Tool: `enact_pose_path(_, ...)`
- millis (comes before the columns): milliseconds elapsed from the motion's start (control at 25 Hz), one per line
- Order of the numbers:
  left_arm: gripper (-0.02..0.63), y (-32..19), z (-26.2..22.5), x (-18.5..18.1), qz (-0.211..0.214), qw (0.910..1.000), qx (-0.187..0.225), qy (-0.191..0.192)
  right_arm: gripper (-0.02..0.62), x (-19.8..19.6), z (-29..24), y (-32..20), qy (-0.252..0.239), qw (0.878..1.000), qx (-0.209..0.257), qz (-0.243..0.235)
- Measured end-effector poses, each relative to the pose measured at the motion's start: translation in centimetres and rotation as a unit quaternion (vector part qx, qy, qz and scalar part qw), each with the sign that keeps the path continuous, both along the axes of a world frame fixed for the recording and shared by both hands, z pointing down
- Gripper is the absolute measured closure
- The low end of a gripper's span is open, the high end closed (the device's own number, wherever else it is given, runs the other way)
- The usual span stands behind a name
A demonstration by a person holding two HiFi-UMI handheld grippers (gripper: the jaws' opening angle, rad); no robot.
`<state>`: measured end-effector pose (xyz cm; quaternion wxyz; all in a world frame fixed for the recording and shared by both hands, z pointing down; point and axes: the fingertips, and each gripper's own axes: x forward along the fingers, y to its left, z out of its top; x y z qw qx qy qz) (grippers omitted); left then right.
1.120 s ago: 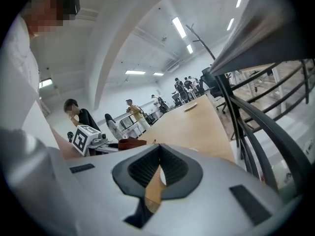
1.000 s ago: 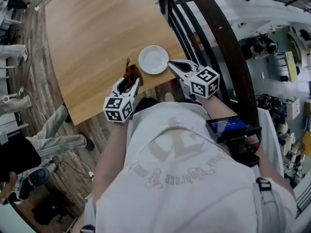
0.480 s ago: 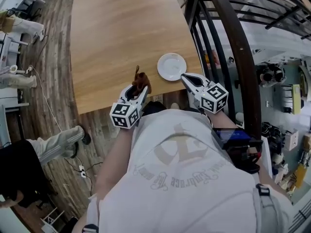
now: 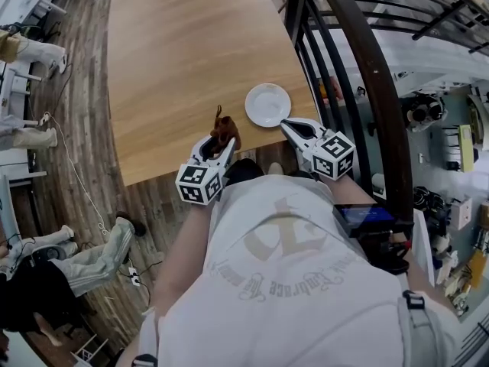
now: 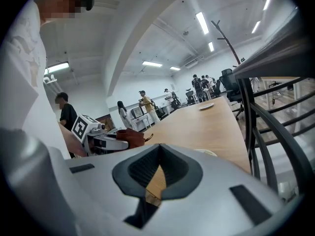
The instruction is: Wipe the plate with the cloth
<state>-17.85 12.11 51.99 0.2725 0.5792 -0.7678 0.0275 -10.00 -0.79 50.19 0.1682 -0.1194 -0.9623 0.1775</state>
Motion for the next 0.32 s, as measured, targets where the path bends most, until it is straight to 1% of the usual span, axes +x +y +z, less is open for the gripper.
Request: enact_pose_path(320, 0.436, -0.60, 0.27, 0.66, 0.016, 0.9999, -0.003, 0.000, 0.583, 0.27, -0.02, -0.01, 0.000, 1.000, -0.001, 0.004)
